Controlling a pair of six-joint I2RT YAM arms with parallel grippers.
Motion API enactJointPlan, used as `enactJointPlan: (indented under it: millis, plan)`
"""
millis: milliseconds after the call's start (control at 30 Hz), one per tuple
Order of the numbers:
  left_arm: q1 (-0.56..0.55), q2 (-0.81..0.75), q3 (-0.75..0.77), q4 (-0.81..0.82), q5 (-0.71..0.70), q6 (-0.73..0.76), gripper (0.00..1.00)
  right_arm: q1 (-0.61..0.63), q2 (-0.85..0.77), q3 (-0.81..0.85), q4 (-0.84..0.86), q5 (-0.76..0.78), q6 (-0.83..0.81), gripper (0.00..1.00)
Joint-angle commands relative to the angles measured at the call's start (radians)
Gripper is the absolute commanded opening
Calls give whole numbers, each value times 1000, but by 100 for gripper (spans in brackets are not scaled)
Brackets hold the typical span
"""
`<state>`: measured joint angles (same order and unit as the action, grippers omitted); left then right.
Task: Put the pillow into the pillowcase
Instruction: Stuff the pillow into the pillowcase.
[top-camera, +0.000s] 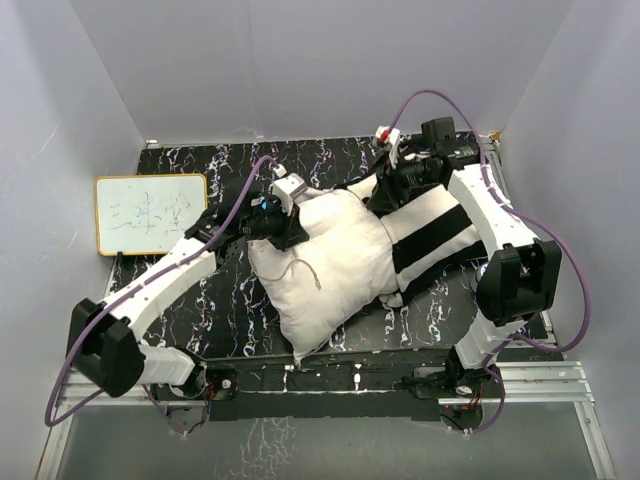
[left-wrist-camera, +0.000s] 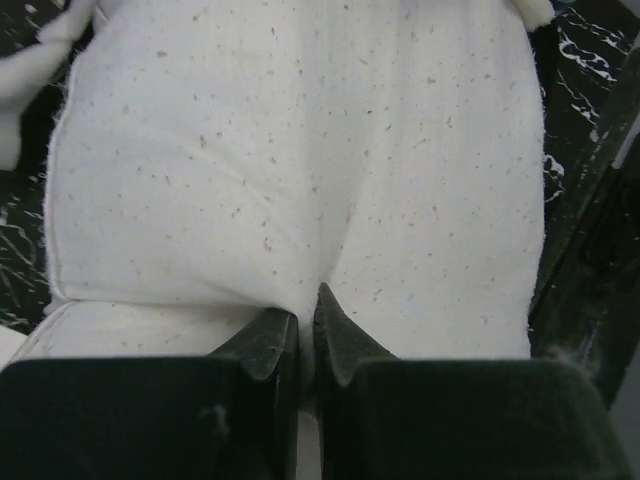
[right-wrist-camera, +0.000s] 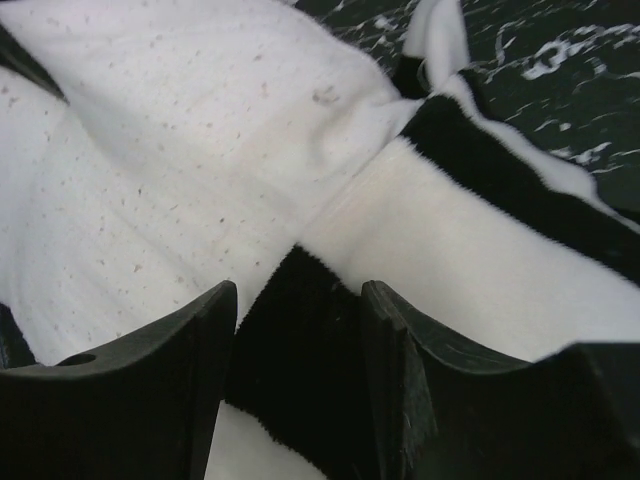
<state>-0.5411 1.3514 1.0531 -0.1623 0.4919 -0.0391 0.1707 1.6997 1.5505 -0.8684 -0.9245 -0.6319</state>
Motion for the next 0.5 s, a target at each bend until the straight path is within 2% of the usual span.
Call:
enactJointPlan:
  millis: [0, 67, 233, 367, 433, 467]
  plan:
    - [-4, -112, -6, 147, -157, 176, 0, 5, 20, 173, -7, 123, 117, 55]
    - [-6, -123, 23, 166, -177, 205, 0, 5, 78, 211, -30, 154, 124, 55]
    - [-5, -74, 139, 133, -158, 257, 0, 37, 157, 262, -78, 102, 149, 55]
    - [-6, -43, 189, 116, -140, 269, 0, 70, 183, 318, -63, 74, 213, 62]
    - [-6, -42, 203, 109, -134, 274, 0, 86, 202, 344, -65, 128, 216, 62]
    - [-6, -43, 206, 109, -133, 275, 0, 92, 209, 348, -59, 162, 218, 59]
